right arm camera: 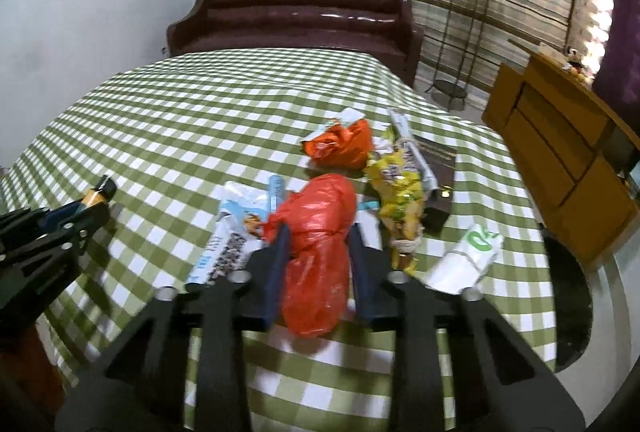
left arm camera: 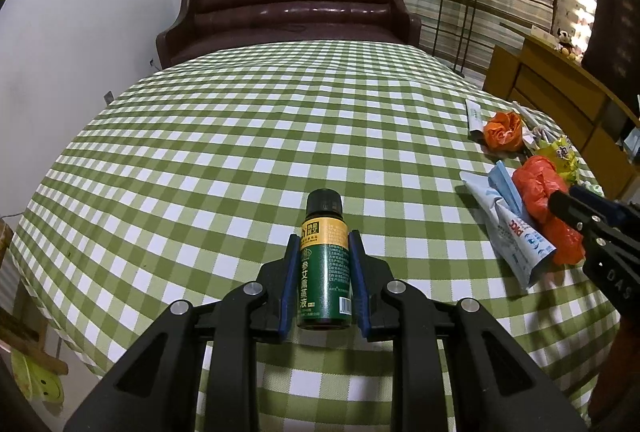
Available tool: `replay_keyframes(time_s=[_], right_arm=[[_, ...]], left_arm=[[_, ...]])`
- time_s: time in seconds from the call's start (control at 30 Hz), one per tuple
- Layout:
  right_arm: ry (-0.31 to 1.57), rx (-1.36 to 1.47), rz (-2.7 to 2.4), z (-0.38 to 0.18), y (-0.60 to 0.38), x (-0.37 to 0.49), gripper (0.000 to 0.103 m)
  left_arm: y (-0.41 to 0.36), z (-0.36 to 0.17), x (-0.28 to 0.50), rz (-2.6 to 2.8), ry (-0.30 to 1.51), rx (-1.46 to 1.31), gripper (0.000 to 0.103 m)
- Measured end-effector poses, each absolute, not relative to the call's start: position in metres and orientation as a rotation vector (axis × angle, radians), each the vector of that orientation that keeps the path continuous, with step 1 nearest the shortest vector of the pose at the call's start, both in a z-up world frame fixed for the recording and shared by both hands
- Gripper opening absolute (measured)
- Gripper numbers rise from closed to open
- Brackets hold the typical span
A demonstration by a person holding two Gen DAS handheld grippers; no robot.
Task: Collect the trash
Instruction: 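Grasp the red plastic bag with the right gripper, then carry the spray can and red bag over the black bin with both grippers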
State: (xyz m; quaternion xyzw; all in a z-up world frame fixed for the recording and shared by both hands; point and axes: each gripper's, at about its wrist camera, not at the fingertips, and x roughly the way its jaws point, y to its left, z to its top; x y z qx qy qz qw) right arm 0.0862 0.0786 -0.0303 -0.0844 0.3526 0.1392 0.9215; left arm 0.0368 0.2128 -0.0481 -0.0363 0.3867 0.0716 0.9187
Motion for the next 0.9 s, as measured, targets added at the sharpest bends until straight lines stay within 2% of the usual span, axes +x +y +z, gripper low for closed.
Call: replay_keyframes(time_s=[0.23, 0.63, 0.9], right_arm=[[0.715, -0.171, 0.290, -0.029, 0.075, 0.083, 0.015], [0.619, -0.107, 0.258, 0.007, 0.032, 0.061, 0.014], [0.552, -0.071, 0.115, 0.027, -0.038, 0.052, 0.014]], left_arm=[[0.208, -0.045, 0.037, 0.141, 0.787, -0.069, 0.025], [0.179, -0.021, 0.037, 0.079, 0.740, -0.057, 0.025], [0.124, -0.003, 0.049, -0.042, 0.711, -0.040, 0.025]])
